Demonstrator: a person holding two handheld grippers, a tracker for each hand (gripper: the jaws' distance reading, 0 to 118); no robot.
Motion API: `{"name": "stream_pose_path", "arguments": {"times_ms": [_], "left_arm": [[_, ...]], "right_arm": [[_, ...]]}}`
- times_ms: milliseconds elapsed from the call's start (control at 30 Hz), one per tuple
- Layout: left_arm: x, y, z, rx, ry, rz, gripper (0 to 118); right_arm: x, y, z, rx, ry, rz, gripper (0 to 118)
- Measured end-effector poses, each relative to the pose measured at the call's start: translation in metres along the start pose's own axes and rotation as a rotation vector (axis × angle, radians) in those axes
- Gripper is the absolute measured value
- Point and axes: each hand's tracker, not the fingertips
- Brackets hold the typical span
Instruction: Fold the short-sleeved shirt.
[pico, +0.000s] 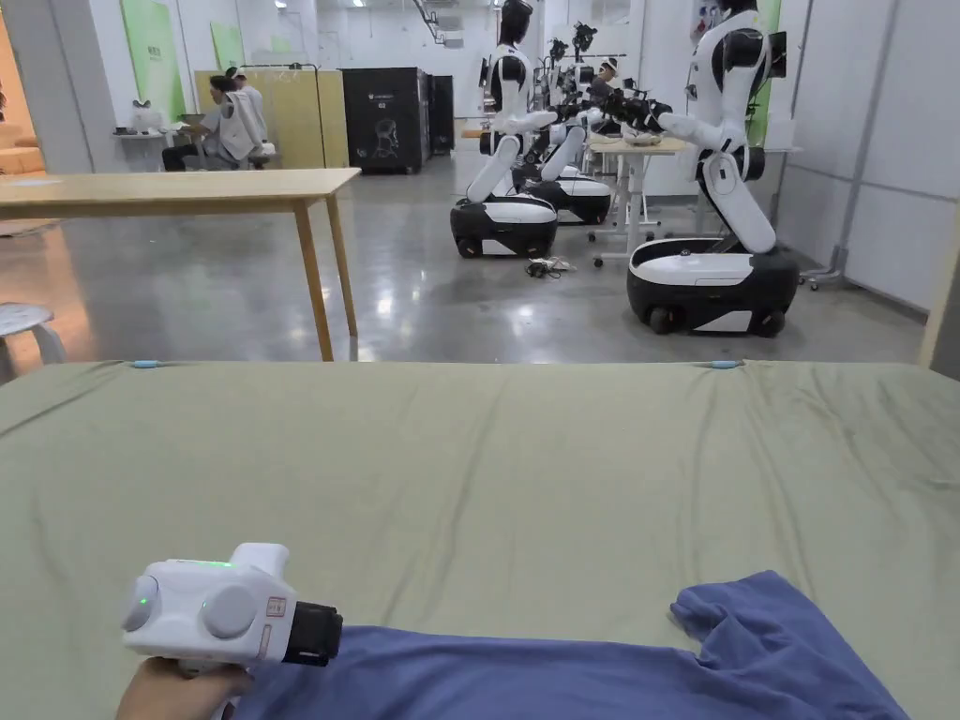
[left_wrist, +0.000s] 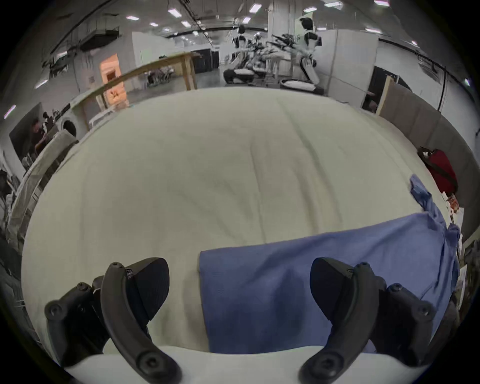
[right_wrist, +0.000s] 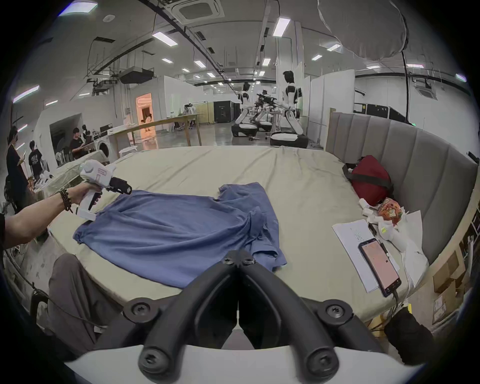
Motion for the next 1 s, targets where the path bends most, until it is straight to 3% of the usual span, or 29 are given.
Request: {"name": "stream_pose_path", "arguments": {"times_ms": [67, 200, 233, 267, 300, 567, 700, 733, 833, 867, 900, 1000], "left_arm": [[0.003, -0.003, -0.008, -0.045, 0.011, -0.011, 104], [0.013, -0.017, 0.001, -0.004, 0.002, 0.001, 70], [0.016, -0.020, 0.007, 0.014, 0.006, -0.021, 51], [0.019, -0.020, 0.011, 0.024, 0.000, -0.040, 19], [0.021, -0.021, 0.016, 0.049, 0.007, -0.055, 2], [0.026, -0.022, 0.030, 0.098, -0.019, -0.099, 2], [0.023, -0.024, 0.033, 0.102, -0.032, -0.090, 2], [0.022, -0.024, 0.033, 0.109, -0.037, -0.087, 2], [0.022, -0.025, 0.035, 0.113, -0.041, -0.089, 2], [0.022, -0.026, 0.036, 0.115, -0.043, -0.091, 2], [0.024, -0.026, 0.037, 0.114, -0.045, -0.093, 2], [0.024, -0.026, 0.037, 0.111, -0.047, -0.099, 2]], "right_arm": [[0.000, -0.001, -0.002, -0.010, -0.004, -0.004, 0], [-0.004, -0.006, -0.009, -0.038, 0.004, -0.004, 0], [-0.006, -0.006, -0.011, -0.046, 0.007, -0.003, 0], [-0.008, -0.007, -0.012, -0.050, 0.007, 0.000, 0], [-0.008, -0.009, -0.012, -0.055, 0.009, 0.005, 0], [-0.006, 0.001, -0.027, -0.074, 0.033, 0.011, 0], [0.005, 0.041, -0.057, -0.011, 0.019, 0.071, 3], [0.010, 0.054, -0.072, -0.009, 0.016, 0.076, 13], [0.029, 0.088, -0.138, -0.110, 0.005, 0.113, 106], [0.033, 0.094, -0.160, -0.136, -0.028, 0.108, 118], [0.038, 0.101, -0.184, -0.119, -0.030, 0.104, 118], [0.059, 0.112, -0.255, -0.275, -0.095, 0.099, 118]]}}
